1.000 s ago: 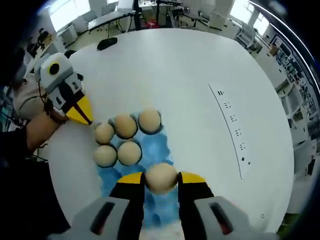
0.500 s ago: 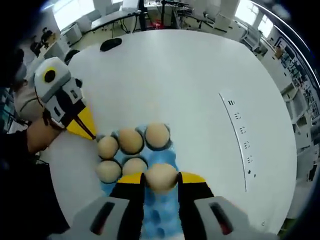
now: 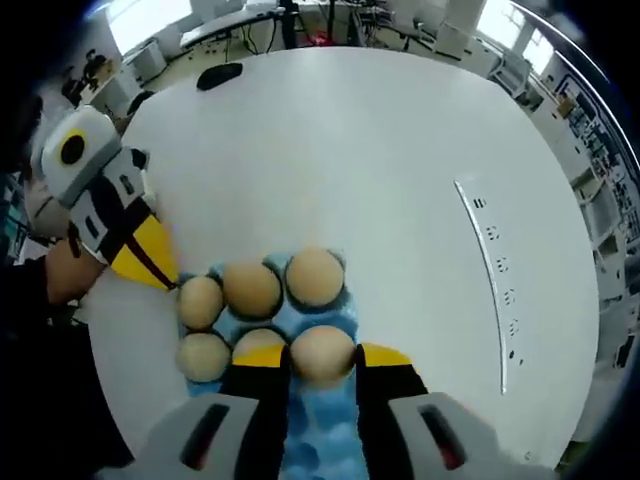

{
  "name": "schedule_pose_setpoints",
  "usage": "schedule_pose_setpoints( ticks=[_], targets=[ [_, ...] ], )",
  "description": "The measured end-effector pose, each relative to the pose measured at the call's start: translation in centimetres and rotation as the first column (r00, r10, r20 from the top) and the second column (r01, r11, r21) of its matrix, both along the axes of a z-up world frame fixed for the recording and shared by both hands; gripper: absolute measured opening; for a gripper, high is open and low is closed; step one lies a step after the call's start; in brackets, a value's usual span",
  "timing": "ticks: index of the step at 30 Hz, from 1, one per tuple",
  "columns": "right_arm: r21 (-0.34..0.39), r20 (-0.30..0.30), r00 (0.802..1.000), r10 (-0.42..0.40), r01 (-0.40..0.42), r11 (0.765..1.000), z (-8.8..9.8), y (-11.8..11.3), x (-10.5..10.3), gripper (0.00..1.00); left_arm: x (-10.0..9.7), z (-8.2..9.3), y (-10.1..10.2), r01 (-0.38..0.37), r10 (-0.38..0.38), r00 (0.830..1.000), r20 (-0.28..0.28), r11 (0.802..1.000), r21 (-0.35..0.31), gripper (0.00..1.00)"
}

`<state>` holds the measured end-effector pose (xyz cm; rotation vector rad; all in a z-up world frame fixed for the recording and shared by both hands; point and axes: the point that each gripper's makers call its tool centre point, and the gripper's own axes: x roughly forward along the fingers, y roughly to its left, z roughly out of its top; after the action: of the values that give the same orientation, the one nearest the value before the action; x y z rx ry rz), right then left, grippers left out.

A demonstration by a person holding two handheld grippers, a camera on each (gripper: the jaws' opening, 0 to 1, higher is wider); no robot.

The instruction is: Pick up the eggs on the table and place them into the egg tray on the table

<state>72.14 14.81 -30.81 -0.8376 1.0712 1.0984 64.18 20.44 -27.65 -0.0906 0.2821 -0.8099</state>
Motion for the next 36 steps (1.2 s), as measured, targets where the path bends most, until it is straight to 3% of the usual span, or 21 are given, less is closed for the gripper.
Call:
schedule_pose_setpoints(
  ticks=[8, 20, 31, 36],
  targets=[
    [0.006, -0.016, 1.000, -0.022, 0.023, 1.000, -1.0, -0.3, -0.1, 0.27, -0.2, 0.0, -0.6, 0.007, -0.007, 1.000, -0.004, 1.000, 0.000, 0.00],
    [0.049, -0.020, 1.000, -0.004, 0.005, 0.999, -0.9, 0.1, 1.8, 0.28, -0.4, -0.1, -0.8, 0.008, -0.008, 1.000, -0.017, 1.000, 0.002, 0.00],
    [0.125, 0.006, 0.999, -0.039, 0.038, 0.991, 1.9, -1.6, 1.3, 0.32, 0.0, 0.1, -0.7, 0.006, -0.007, 1.000, -0.013, 1.000, -0.015, 0.00],
    [0.123, 0.023, 0.998, -0.057, 0.054, 0.991, 2.7, -4.2, 0.8, 0.32, -0.1, 0.2, -0.9, 0.007, -0.007, 1.000, -0.012, 1.000, -0.015, 0.00]
  ],
)
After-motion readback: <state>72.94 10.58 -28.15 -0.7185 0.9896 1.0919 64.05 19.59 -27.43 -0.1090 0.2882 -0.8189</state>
